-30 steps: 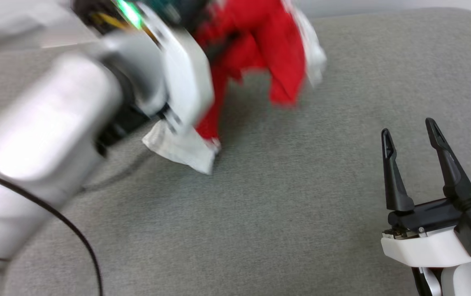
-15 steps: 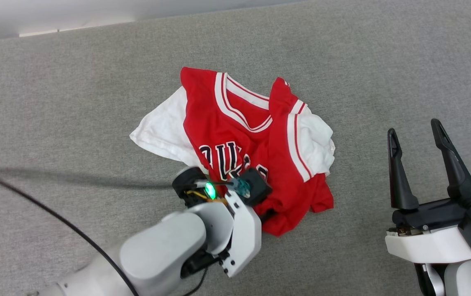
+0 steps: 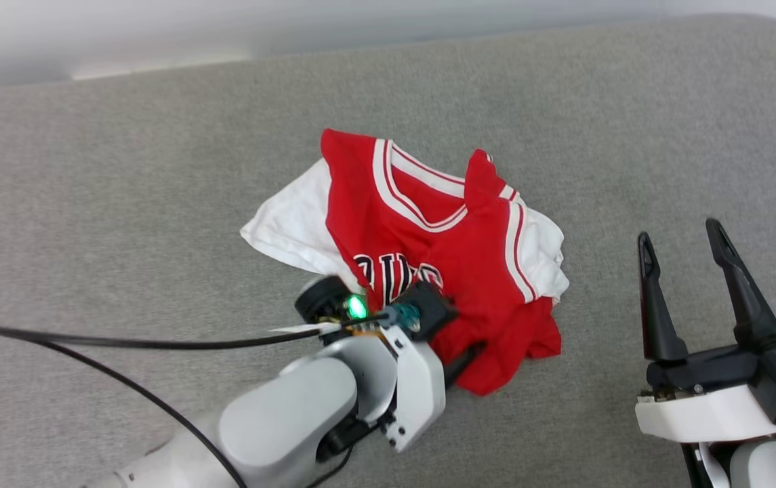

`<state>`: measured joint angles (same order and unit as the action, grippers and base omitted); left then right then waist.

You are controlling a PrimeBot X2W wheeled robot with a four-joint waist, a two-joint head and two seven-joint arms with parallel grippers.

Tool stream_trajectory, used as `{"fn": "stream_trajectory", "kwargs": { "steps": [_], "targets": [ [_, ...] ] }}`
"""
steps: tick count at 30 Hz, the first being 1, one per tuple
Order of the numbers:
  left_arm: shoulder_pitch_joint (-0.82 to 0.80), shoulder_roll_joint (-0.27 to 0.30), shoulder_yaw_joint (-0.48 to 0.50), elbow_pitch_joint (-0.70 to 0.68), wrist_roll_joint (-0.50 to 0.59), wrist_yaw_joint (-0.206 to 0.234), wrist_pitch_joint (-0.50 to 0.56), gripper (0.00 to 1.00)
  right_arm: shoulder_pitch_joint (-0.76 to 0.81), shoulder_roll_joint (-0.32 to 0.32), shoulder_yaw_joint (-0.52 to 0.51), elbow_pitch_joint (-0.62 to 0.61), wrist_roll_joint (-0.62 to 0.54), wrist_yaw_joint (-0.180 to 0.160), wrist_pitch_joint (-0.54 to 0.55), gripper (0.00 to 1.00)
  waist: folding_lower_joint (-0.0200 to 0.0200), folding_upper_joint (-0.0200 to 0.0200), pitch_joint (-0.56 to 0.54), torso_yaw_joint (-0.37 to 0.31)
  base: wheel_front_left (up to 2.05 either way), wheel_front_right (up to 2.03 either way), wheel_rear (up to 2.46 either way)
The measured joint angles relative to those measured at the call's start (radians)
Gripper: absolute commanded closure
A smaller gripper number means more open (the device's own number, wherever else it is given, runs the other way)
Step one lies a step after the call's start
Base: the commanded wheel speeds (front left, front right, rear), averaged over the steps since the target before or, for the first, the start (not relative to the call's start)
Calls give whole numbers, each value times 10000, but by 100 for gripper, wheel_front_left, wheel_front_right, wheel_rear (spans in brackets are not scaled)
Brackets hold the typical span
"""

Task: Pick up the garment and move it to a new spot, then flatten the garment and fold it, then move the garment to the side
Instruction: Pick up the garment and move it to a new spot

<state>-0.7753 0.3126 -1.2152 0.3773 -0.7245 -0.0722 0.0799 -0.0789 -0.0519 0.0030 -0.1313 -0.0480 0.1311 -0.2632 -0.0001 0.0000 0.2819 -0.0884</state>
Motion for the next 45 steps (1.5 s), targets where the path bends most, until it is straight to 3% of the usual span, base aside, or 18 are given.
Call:
{"fn": "stream_trajectory", "kwargs": {
  "steps": [8, 16, 22, 26, 35, 45],
  "targets": [
    [131, 378, 826, -940, 403, 1313, -1662, 0, 451, 0, -165, 155, -67, 0, 0, 0, 0, 0, -708, 362, 0, 0, 0],
    [987, 1210, 1967, -1592, 1014, 3501, -3170, 0, 686, 2, -267, 284, -151, 0, 0, 0, 0, 0, -1252, 830, 0, 0, 0],
    [2288, 1570, 3453, -2217, 1423, 4982, -3398, 0, 886, 2, -324, 351, -148, 0, 0, 0, 0, 0, -1561, 1083, 0, 0, 0],
    [3503, 1624, 4863, -2976, 2128, 5678, -3402, 0, 1020, 4, -403, 416, -25, -2, 0, 0, 0, 0, -1701, 1173, 0, 0, 0],
    [6542, 861, 7359, -4015, 3538, 5779, -3419, 0, 1311, 4, -489, 671, 596, -2, 0, 0, 0, 0, -2057, 1263, 0, 0, 0],
    [8112, -391, 9045, -4224, 4824, 4420, -3429, 0, 1800, 4, -458, 882, 1319, 0, 0, 0, 0, 0, -2403, 1272, 0, 0, 0]
  ]
}}
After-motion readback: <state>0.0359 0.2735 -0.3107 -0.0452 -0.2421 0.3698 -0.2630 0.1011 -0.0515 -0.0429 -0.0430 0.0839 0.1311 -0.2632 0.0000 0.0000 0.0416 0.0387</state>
